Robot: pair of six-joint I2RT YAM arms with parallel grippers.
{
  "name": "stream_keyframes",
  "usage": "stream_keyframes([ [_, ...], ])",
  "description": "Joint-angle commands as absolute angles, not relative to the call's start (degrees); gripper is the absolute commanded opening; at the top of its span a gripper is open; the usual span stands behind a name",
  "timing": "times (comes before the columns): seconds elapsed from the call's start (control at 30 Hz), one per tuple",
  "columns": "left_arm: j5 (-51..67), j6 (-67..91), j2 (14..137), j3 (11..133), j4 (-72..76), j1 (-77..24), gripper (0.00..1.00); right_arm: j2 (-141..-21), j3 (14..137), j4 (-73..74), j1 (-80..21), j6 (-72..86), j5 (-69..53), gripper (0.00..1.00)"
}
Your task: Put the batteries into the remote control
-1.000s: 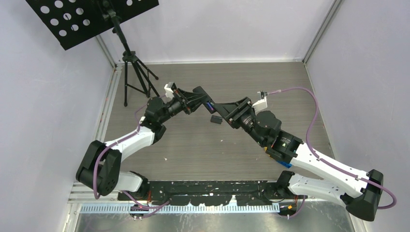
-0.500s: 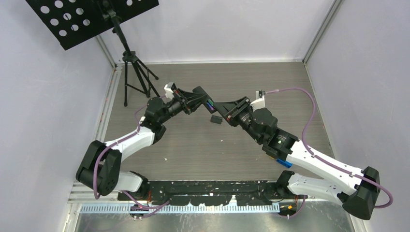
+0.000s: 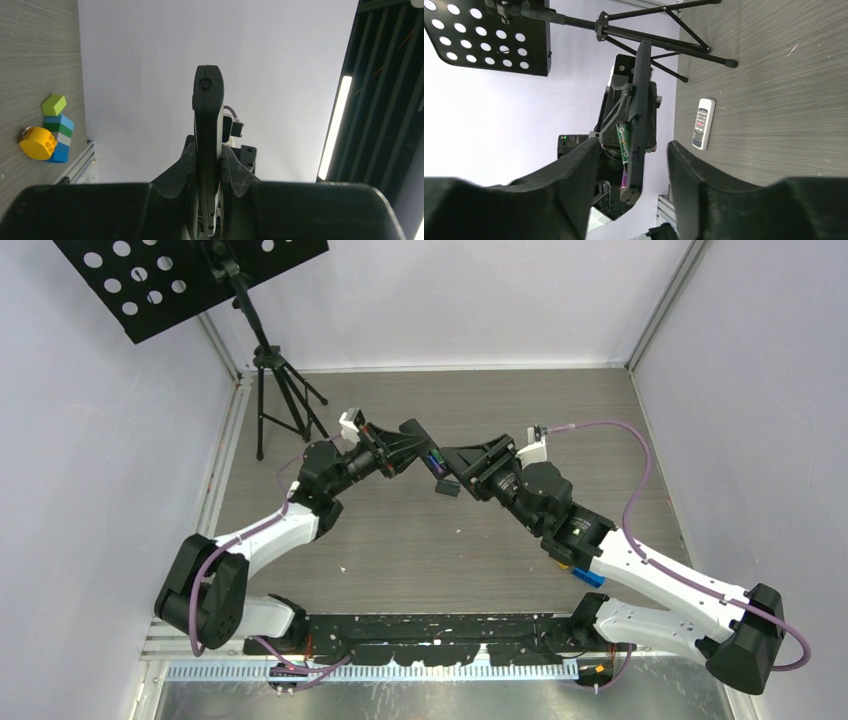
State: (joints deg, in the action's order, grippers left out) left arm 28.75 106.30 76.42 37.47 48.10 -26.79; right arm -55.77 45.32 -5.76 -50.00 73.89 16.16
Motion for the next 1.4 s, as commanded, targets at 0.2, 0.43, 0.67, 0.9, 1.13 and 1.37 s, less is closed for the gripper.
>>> stream_keyframes([
  [0.2, 37.63, 85.12, 74.31, 44.85, 27.61, -26.99, 0.0, -55.83, 50.66, 2.39, -49.71, 48.6, 11.59, 0.7],
  [0.43, 37.0, 68.59, 75.06, 49.72, 2.0, -27.24, 0.0, -61.4, 52.23, 9.45, -49.68, 33.29, 1.61, 0.6],
  [0.67, 33.47, 64.94, 76.97, 50.54, -3.16, -27.42, 0.0, -65.17, 48.57, 5.07, -49.66, 34.45, 0.83, 0.4],
  [0.9, 33.77, 64.61, 78.73, 50.88, -3.27, -27.51, 0.0, -67.98, 46.8, 2.18, -49.66, 34.55, -2.18, 0.36],
  [1.13, 33.56, 64.55, 79.34, 51.14, -3.27, -27.51, 0.0, -69.26, 45.6, 0.35, -49.66, 34.9, -4.43, 0.35],
  [1.37, 34.08, 64.26, 79.08, 51.5, -3.19, -27.51, 0.0, -71.11, 45.81, 1.52, -49.57, 35.38, -2.07, 0.2],
])
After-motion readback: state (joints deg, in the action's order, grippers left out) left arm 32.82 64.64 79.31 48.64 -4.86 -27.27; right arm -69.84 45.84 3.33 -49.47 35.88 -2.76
